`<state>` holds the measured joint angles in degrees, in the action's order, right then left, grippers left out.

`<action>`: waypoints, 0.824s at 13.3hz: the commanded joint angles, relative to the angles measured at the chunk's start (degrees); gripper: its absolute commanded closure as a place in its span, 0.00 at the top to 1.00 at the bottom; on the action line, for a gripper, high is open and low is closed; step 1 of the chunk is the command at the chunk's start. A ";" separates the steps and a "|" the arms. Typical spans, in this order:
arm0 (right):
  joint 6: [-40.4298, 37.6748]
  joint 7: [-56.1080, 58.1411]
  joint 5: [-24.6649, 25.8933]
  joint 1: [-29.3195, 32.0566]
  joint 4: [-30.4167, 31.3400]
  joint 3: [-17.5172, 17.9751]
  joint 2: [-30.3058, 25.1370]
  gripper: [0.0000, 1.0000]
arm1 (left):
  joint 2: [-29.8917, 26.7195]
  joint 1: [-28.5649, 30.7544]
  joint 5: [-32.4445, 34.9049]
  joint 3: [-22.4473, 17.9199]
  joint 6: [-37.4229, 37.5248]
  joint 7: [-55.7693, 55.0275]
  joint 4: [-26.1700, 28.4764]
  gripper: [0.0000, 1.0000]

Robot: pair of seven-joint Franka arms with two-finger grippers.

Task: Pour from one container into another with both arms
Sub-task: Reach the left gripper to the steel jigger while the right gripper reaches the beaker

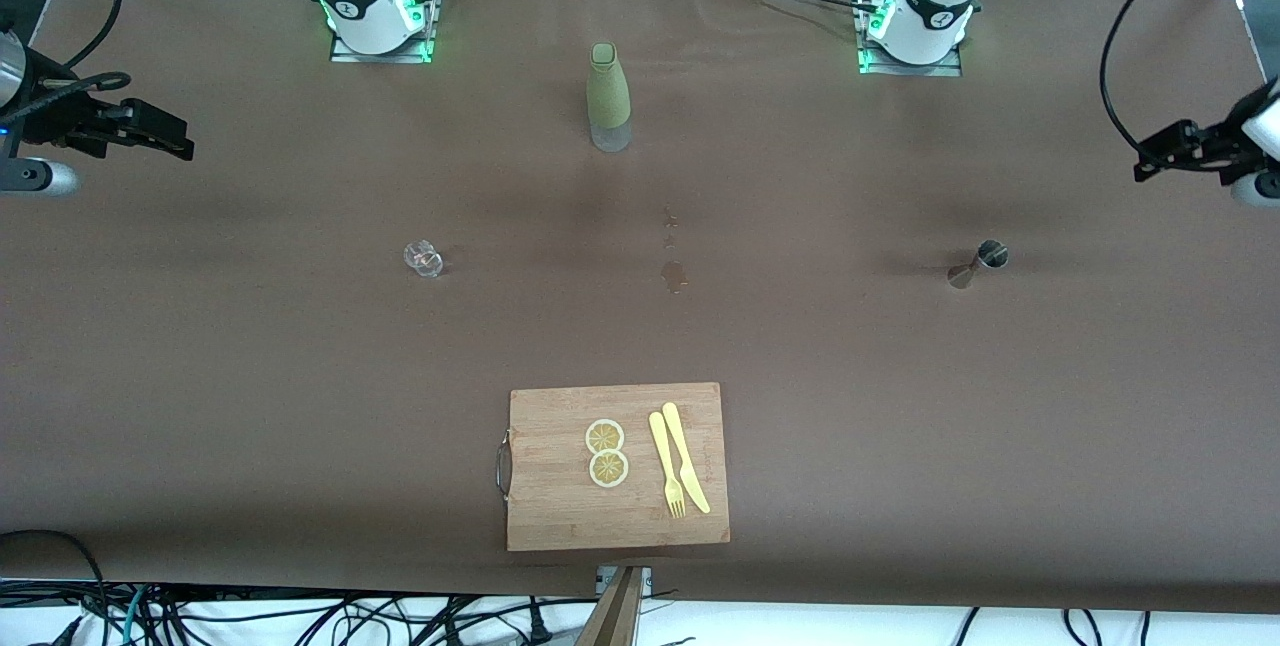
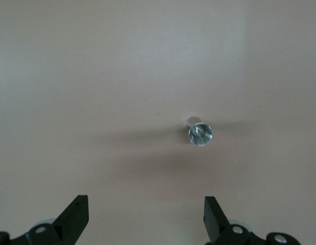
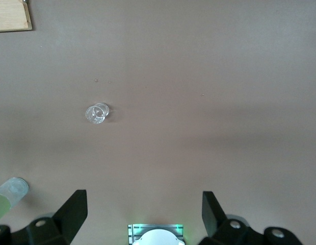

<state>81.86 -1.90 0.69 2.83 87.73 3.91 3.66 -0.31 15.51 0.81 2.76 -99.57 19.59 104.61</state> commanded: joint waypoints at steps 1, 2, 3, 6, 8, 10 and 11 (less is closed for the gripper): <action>-0.73 0.84 0.63 -0.02 -0.72 0.13 1.70 1.00 | 6.18 5.48 -7.03 -0.21 -4.05 15.17 -0.99 1.00; -0.65 0.84 0.63 -0.11 -0.54 0.13 1.79 1.00 | 7.16 6.97 -8.62 -0.30 -5.01 18.61 -0.56 1.00; -0.56 0.84 0.45 -0.19 -0.63 0.13 2.14 1.00 | 8.21 7.86 -10.63 -0.30 -6.50 21.77 0.32 1.00; -0.30 0.84 0.19 -0.37 -0.72 0.31 2.66 1.00 | 13.21 11.11 -15.29 -0.30 -7.22 36.16 -0.20 1.00; -0.12 0.84 -0.25 -0.37 -0.72 0.31 3.45 1.00 | 16.99 14.27 -21.53 -0.30 -7.40 46.10 -0.46 1.00; 0.40 4.16 -0.78 -0.20 -0.11 0.40 3.89 1.00 | 21.12 15.68 -24.44 -0.30 -8.45 53.41 -0.73 1.00; 1.28 8.80 -0.95 -0.11 0.51 0.40 4.24 1.00 | 22.79 16.21 -26.98 -0.30 -9.58 57.97 -0.73 1.00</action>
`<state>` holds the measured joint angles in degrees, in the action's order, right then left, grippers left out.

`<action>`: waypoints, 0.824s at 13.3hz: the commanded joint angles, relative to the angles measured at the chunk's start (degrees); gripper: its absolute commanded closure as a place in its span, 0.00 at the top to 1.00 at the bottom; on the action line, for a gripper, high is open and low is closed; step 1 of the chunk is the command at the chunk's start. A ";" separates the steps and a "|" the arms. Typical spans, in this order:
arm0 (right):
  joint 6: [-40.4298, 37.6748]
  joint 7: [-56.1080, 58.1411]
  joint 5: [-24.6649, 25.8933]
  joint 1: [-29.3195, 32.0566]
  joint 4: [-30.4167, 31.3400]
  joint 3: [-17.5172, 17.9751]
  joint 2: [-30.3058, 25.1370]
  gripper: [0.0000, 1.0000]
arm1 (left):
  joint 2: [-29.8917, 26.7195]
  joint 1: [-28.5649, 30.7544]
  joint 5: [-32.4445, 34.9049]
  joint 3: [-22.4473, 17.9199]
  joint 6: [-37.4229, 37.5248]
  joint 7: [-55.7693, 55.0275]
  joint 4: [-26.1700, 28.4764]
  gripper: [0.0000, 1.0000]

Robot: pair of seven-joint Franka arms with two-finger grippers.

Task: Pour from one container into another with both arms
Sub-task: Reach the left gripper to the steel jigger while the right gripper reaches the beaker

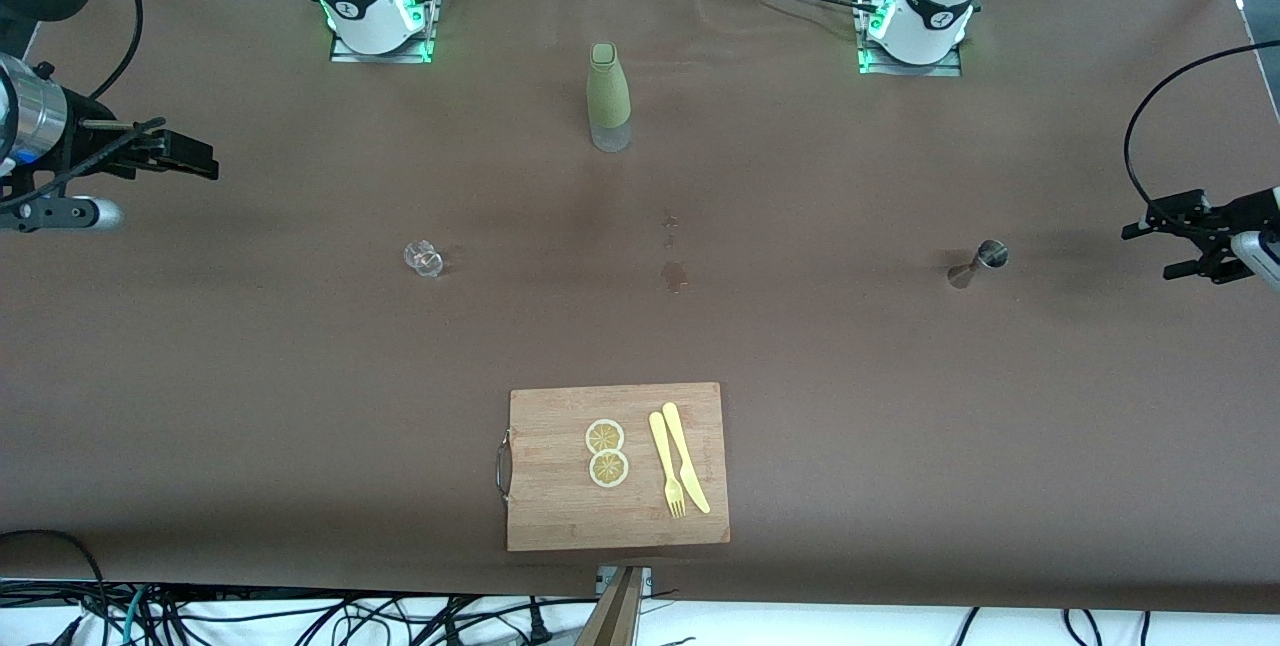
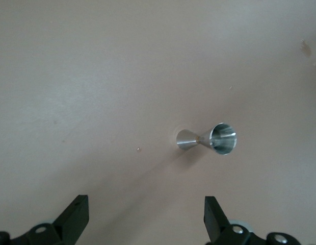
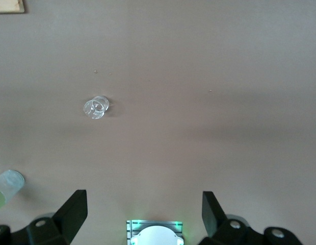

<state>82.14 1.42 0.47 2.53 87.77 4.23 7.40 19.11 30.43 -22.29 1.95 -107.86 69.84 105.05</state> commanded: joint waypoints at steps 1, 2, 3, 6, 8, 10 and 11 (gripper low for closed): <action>3.10 10.74 -0.82 0.45 1.95 0.08 0.51 1.00 | 5.48 1.56 -6.94 0.42 -2.35 12.21 -1.17 1.00; 5.29 15.67 -1.78 0.63 3.70 -0.10 0.51 1.00 | 7.50 2.43 -10.11 0.42 -2.36 18.69 -1.08 1.00; 7.31 19.63 -2.92 1.42 5.46 -0.19 0.51 1.00 | 9.87 3.57 -13.44 0.51 -2.45 26.85 -1.08 1.00; 14.34 29.75 -8.89 3.35 11.53 -0.19 0.42 1.00 | 14.28 3.67 -22.34 0.42 -2.36 47.70 -0.99 1.00; 17.43 37.74 -11.62 4.32 14.78 -0.27 0.42 1.00 | 15.86 3.76 -25.51 0.16 -1.92 57.47 -0.99 1.00; 20.94 46.52 -17.23 5.11 19.17 -1.84 0.51 1.00 | 17.27 3.50 -28.14 -0.54 -1.57 68.36 -0.90 1.00; 23.66 52.31 -20.13 5.20 21.63 -2.73 0.51 1.00 | 17.36 3.15 -28.59 -0.63 -0.87 72.50 -0.64 1.00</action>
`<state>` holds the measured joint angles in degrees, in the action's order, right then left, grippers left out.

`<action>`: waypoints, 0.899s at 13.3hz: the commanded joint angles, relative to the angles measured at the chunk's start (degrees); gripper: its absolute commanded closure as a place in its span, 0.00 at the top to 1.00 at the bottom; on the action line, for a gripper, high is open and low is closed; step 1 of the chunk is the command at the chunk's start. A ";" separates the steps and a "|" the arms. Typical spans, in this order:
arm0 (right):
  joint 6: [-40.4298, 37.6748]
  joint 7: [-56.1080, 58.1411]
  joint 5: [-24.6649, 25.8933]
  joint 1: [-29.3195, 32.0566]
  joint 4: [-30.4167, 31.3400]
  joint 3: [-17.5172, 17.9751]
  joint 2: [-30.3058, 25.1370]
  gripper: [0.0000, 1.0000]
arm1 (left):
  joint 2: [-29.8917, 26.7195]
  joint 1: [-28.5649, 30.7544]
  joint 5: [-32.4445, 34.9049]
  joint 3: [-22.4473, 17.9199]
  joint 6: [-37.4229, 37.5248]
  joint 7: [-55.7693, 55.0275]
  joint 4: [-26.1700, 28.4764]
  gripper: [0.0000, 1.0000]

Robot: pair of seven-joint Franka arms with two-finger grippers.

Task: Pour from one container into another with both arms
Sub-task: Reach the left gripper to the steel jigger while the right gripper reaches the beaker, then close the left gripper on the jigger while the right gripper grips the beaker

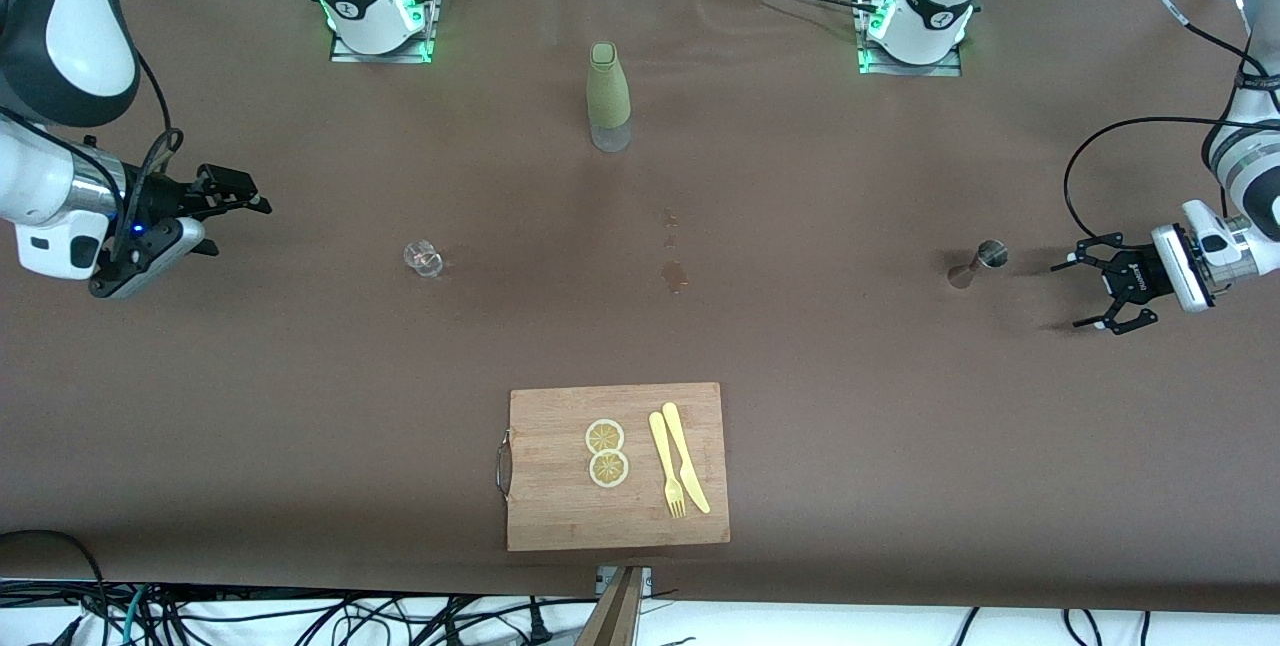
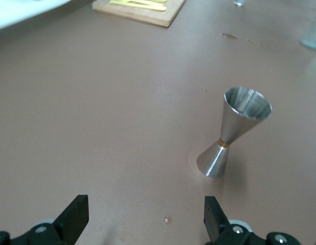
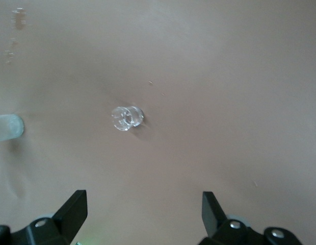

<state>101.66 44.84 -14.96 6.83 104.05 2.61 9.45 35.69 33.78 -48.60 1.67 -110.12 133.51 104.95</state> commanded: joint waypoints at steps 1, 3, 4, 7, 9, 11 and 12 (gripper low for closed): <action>7.03 14.34 -6.99 0.99 8.07 -1.81 -1.54 1.00 | 0.88 -0.30 -2.38 -0.26 2.35 11.49 -0.28 1.00; 11.35 23.74 -12.95 1.08 13.09 -2.69 -1.37 1.00 | 1.58 -0.39 -2.38 -0.35 5.94 12.48 -0.10 1.00; 12.06 29.71 -17.16 1.25 14.94 -3.22 -0.58 1.00 | 2.02 -0.65 -2.38 -0.35 7.01 13.79 -0.10 1.00; 11.90 50.26 -29.29 1.78 18.02 -5.50 4.77 1.00 | 4.30 -1.79 -2.73 -0.26 7.99 19.24 0.34 1.00; 11.11 62.94 -35.11 2.22 19.52 -6.12 7.58 1.00 | 5.53 -2.84 -4.13 -0.35 8.42 20.21 0.69 1.00; 9.01 72.44 -39.94 2.75 19.96 -6.30 11.27 1.00 | 6.50 -3.46 -4.14 -0.35 9.91 20.39 0.69 0.97; 7.51 77.88 -43.19 2.92 19.96 -6.38 13.46 1.00 | 6.50 -3.81 -3.88 -0.35 10.44 21.26 0.69 0.96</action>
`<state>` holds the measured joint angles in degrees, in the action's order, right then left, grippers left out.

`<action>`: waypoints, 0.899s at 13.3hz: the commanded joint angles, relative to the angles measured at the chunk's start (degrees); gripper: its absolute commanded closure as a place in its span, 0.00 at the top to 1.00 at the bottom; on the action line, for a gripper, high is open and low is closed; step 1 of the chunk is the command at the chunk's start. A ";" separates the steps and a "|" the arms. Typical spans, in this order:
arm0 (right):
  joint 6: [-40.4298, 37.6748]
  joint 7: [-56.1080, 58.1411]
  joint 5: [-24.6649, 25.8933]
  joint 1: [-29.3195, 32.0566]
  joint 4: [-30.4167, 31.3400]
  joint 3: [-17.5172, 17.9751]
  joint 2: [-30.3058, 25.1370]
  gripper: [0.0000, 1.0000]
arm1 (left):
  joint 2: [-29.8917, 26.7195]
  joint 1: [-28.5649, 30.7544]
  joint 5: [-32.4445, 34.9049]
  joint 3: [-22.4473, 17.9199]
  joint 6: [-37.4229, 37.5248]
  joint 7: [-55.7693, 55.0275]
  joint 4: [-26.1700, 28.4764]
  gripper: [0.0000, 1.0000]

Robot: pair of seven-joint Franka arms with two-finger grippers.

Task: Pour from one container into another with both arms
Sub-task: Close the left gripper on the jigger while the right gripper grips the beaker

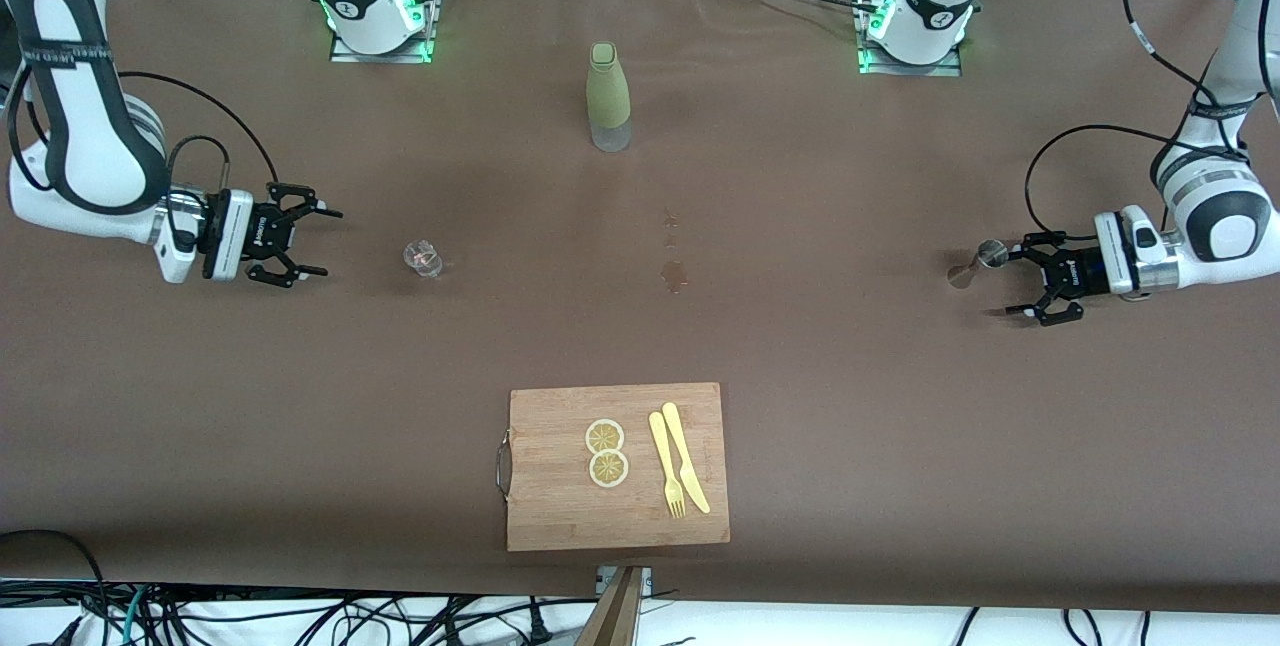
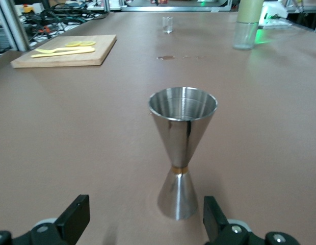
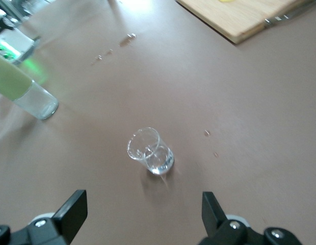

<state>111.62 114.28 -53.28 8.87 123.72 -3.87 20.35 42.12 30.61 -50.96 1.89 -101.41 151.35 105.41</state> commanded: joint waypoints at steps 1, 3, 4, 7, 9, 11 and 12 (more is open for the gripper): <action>-3.59 13.98 -7.60 1.15 0.29 -0.17 4.24 1.00 | 0.42 -0.90 -1.51 -0.57 2.53 5.25 0.23 0.96; -6.22 18.51 -9.56 1.59 0.29 -0.78 6.36 1.00 | 1.30 -1.78 -1.86 -0.57 3.85 7.29 0.23 0.95; -7.28 19.04 -9.56 1.85 0.21 -0.87 7.32 1.00 | 1.47 -2.13 -1.95 -0.57 3.86 7.99 0.23 0.91; -7.29 19.57 -9.56 1.85 -0.23 -0.79 10.14 1.00 | 2.35 -2.66 -1.95 -0.57 3.86 10.89 0.50 0.85; -7.38 24.02 -10.17 1.85 -0.76 -0.79 11.72 1.00 | 2.18 -2.66 -1.78 -0.66 4.12 11.51 0.50 0.80; -7.64 27.55 -12.72 1.51 -1.11 -0.79 13.39 1.00 | 2.18 -2.66 -1.60 -1.62 5.43 11.86 0.50 0.79; -7.56 29.83 -13.60 1.24 -1.20 -0.70 13.66 1.00 | 2.18 -2.66 -1.51 -1.72 6.31 11.86 0.50 0.79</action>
<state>105.08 140.21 -64.50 10.25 123.49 -4.70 32.64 44.25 28.19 -50.96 1.43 -97.24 156.65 105.46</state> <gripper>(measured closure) 0.000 0.203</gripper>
